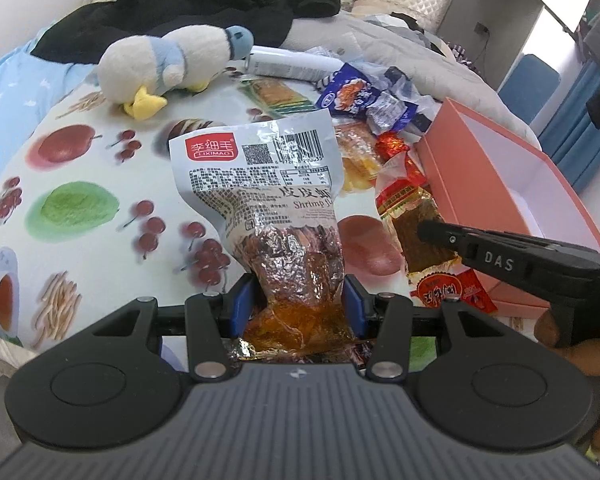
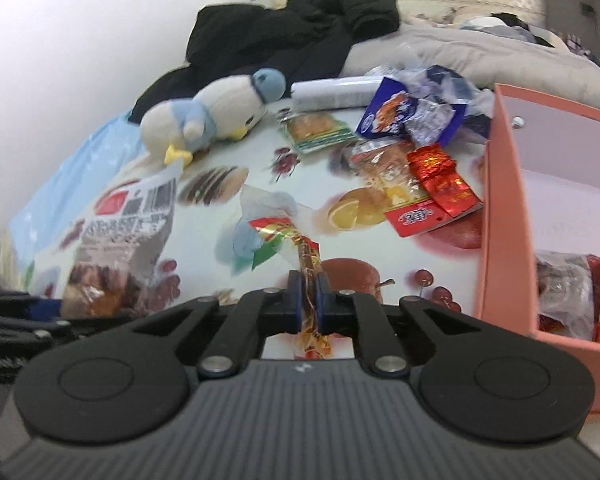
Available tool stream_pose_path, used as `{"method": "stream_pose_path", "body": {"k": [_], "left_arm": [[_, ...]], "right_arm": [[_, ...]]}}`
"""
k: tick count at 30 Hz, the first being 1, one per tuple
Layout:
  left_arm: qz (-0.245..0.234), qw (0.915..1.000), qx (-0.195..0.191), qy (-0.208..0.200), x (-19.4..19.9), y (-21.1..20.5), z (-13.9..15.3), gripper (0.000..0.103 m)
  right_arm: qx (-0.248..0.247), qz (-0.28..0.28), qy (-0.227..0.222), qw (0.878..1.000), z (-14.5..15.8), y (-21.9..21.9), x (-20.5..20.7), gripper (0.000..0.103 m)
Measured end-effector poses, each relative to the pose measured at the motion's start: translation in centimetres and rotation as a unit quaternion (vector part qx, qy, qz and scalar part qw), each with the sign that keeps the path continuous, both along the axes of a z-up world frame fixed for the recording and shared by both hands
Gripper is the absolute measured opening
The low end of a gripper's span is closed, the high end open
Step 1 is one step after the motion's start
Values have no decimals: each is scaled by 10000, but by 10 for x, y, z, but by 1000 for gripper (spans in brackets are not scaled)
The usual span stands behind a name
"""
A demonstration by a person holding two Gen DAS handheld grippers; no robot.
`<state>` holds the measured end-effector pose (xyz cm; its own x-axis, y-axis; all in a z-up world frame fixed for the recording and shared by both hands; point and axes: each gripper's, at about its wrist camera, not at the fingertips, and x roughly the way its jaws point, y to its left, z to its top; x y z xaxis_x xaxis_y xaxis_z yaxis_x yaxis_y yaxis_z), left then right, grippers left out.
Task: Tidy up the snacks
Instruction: 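Carry the jerky bag and strip snack over the pink box with both tools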
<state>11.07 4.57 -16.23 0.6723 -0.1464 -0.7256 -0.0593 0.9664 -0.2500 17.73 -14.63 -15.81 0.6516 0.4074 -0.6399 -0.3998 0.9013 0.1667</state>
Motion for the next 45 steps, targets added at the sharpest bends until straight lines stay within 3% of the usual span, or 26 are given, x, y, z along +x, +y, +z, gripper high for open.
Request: {"method": "stream_pose_path", "body": {"k": [13, 22, 38, 45], "left_arm": [[-241, 9997, -57, -64, -3, -25, 30, 53], [-758, 9960, -219, -419, -10, -62, 62, 53], [-1981, 9779, -350, -565, -4, -158, 79, 53], [-2300, 9709, -384, -552, 4, -196, 83, 53]], "right_arm": [[594, -407, -72, 9974, 37, -29, -36, 10], [931, -824, -364, 9916, 76, -69, -63, 10], [893, -1854, -684, 9762, 92, -149, -108, 10], [1005, -2124, -736, 9692, 92, -181, -117, 10]]}}
